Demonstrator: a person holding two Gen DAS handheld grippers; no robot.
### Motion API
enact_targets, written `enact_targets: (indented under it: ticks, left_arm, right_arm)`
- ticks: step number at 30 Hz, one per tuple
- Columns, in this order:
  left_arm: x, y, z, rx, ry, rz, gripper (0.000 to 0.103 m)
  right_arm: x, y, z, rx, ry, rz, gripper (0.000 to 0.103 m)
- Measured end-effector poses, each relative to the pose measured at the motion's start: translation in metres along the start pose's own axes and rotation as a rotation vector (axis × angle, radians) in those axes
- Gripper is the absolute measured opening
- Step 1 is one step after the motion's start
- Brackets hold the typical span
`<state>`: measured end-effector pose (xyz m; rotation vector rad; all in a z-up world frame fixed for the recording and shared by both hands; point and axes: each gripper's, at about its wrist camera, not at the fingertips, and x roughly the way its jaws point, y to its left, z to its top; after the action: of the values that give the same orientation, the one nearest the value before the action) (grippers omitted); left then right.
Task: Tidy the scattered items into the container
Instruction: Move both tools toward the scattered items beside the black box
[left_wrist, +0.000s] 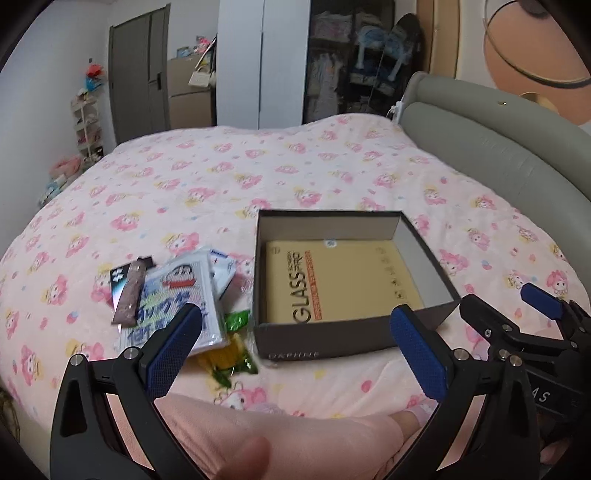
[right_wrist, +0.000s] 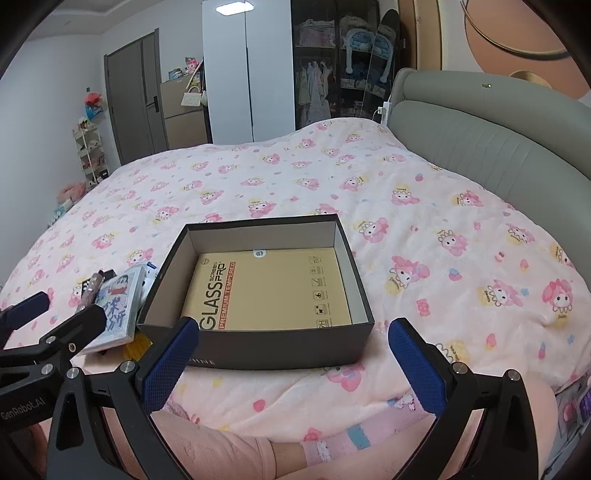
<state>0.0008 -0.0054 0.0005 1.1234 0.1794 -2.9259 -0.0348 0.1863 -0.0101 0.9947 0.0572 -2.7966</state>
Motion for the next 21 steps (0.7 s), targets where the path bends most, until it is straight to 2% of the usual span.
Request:
enact_targets:
  ticks: [2,4,5,7,9,13,15,17,20,21]
  left_arm:
    - [0.000,0.017,0.002,-0.039,-0.004,-0.006,0.103]
    - [0.015,0.018,0.016,-0.013,0.066,0.027,0.103]
    - [0.018,0.015,0.021,0.000,0.064,0.043,0.103]
    - [0.011,0.010,0.023,0.010,-0.002,0.066,0.103]
    - [0.003,0.017,0.025,-0.010,-0.044,0.046,0.103]
    - [-0.012,0.023,0.043,-0.035,-0.104,0.023,0.103]
    - [-0.023,0.032,0.050,-0.033,-0.138,0.044,0.103]
    - [-0.033,0.054,0.051,-0.049,-0.155,0.056,0.103]
    - [-0.037,0.135,0.050,-0.112,-0.152,0.016,0.102]
    - [-0.036,0.152,0.045,-0.131,-0.140,0.002,0.097]
  right_arm:
    - [0.000,0.004,0.001,-0.015,-0.007,-0.001,0.103]
    - [0.001,0.012,0.005,-0.036,-0.003,-0.003,0.103]
    - [0.003,0.014,0.011,-0.037,0.005,0.004,0.103]
    - [0.004,0.012,0.021,-0.025,-0.002,0.041,0.103]
    - [0.004,0.010,0.030,-0.026,-0.018,0.086,0.103]
    - [0.009,0.044,0.051,-0.092,-0.063,0.158,0.103]
    - [0.009,0.068,0.062,-0.136,-0.084,0.210,0.103]
    - [0.011,0.092,0.072,-0.180,-0.098,0.264,0.103]
    - [0.026,0.135,0.083,-0.235,-0.070,0.369,0.103]
    - [0.033,0.149,0.083,-0.253,-0.052,0.408,0.103]
